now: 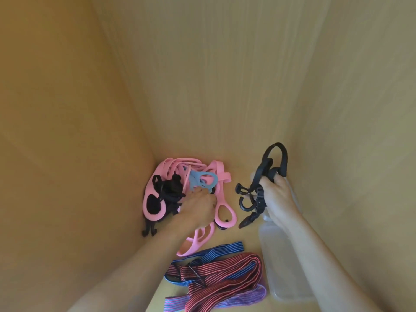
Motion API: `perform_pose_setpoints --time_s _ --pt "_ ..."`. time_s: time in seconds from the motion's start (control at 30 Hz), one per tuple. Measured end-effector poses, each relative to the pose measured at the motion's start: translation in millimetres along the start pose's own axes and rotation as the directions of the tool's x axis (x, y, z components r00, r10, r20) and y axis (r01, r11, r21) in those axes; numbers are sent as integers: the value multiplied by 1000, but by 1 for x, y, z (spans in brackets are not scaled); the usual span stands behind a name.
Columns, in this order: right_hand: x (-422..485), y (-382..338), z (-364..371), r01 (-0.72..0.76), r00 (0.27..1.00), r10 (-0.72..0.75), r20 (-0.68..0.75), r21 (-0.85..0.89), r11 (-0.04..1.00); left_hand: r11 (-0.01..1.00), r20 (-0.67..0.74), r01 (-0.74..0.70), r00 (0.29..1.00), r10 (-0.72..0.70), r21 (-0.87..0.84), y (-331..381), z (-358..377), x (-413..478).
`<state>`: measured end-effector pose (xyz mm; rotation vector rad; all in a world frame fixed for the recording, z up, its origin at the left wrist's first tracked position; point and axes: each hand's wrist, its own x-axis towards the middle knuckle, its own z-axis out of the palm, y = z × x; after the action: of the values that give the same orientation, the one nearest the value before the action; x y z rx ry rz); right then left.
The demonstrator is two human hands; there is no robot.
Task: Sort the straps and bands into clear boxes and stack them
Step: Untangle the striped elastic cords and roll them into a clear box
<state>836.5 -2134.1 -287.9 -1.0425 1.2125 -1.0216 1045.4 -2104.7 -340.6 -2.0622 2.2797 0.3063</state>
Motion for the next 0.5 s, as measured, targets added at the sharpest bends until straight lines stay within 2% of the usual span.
perform_pose_setpoints --time_s 0.03,0.1,0.17,0.27,0.4,0.5 --pt "-4 1 -1 5 1000 -5 -1 -15 1000 986 14 -21 1000 19 164 1 7 6" --pt "-13 4 -4 15 1000 -15 5 -47 999 929 86 -48 996 18 367 3 18 16" --pt "-23 7 -7 27 1000 -26 12 -68 997 882 142 -38 989 -32 469 7 26 24" --pt "-37 11 -12 28 999 -26 30 -79 996 844 166 -20 983 -82 536 11 29 30" --pt "-47 9 -24 32 998 -28 49 -79 996 896 109 -19 994 -33 444 2 21 31" --pt "-46 6 -31 15 999 -12 30 -89 996 988 -36 65 998 -60 137 -6 5 29"
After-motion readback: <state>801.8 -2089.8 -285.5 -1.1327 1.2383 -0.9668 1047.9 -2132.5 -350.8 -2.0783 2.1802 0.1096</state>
